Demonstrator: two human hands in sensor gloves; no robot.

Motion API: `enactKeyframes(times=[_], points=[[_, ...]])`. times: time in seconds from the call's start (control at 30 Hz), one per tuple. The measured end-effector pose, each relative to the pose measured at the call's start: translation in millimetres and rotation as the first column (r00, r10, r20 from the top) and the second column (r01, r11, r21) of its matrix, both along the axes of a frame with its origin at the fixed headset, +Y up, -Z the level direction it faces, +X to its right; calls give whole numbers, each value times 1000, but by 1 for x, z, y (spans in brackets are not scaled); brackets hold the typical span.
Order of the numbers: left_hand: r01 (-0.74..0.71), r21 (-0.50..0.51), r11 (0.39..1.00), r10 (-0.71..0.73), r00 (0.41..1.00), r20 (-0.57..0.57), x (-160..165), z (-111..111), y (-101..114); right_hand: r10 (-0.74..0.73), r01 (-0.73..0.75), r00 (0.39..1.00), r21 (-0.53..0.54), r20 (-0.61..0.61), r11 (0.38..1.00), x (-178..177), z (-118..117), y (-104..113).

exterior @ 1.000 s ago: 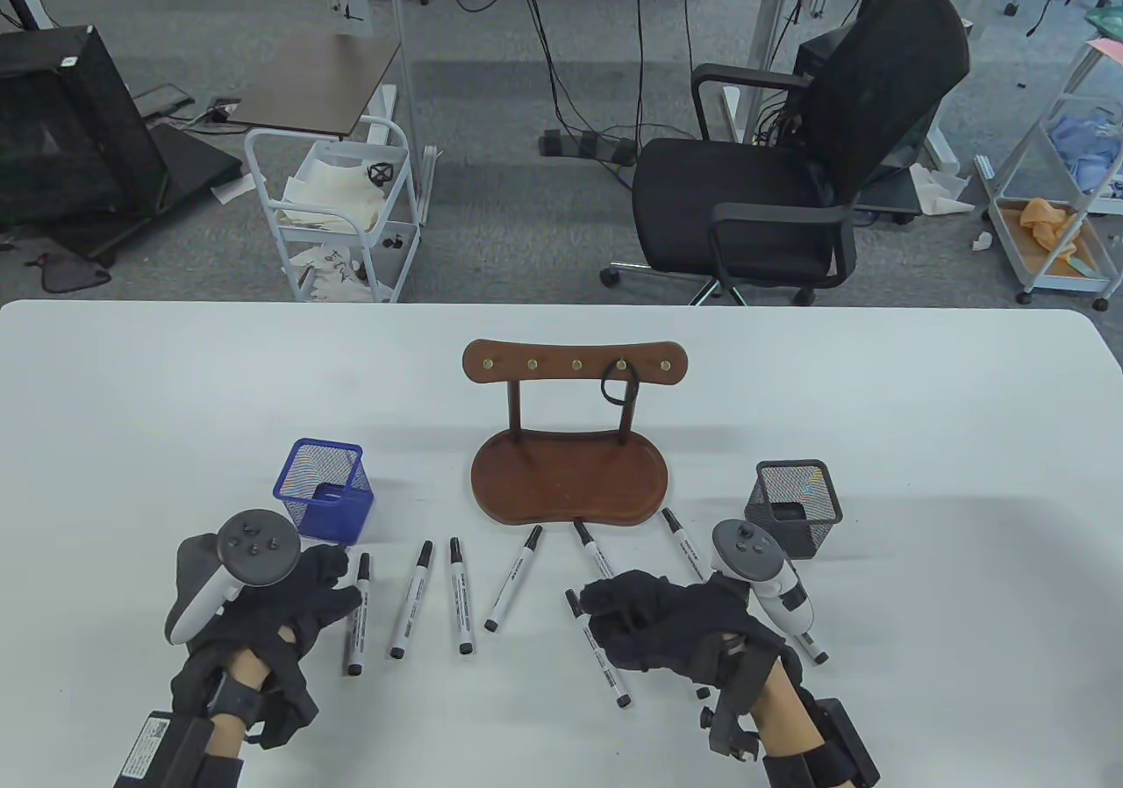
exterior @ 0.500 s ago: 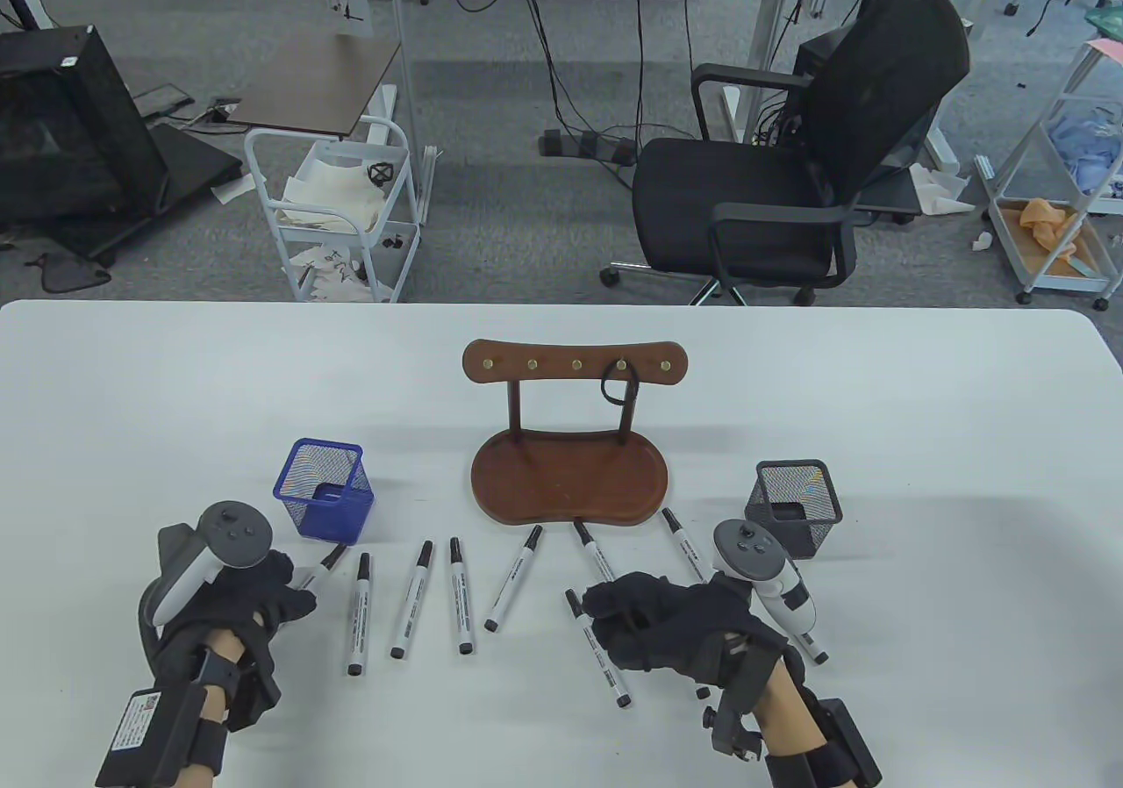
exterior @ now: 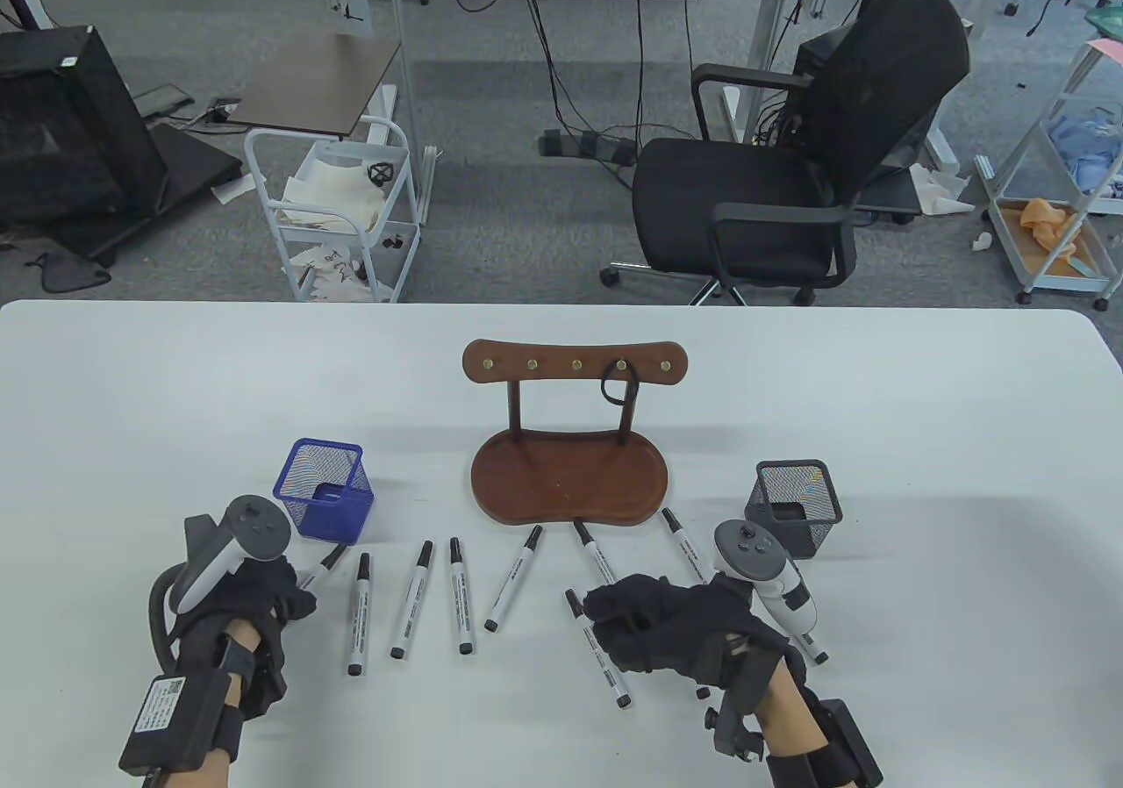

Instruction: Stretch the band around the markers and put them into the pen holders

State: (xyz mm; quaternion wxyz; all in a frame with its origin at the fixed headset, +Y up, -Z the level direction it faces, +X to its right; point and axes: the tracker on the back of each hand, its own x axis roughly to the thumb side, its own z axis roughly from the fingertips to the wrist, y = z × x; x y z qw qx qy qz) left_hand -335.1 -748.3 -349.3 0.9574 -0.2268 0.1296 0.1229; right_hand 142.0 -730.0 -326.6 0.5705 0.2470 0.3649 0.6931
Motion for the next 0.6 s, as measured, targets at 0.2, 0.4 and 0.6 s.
enactKeyframes(times=[0.2, 0.4, 0.6], points=[[31, -2, 1000, -31, 1000, -4, 3, -3, -1, -1, 1, 1000, -2, 2, 1000, 1, 0, 0], [30, -5, 1000, -30, 1000, -1, 4, -2, -1, 3, -3, 1000, -5, -1, 1000, 0, 0, -1], [-20, -24, 1000, 20, 1000, 3, 2, 1, 0, 1, -1, 1000, -2, 0, 1000, 1, 0, 0]])
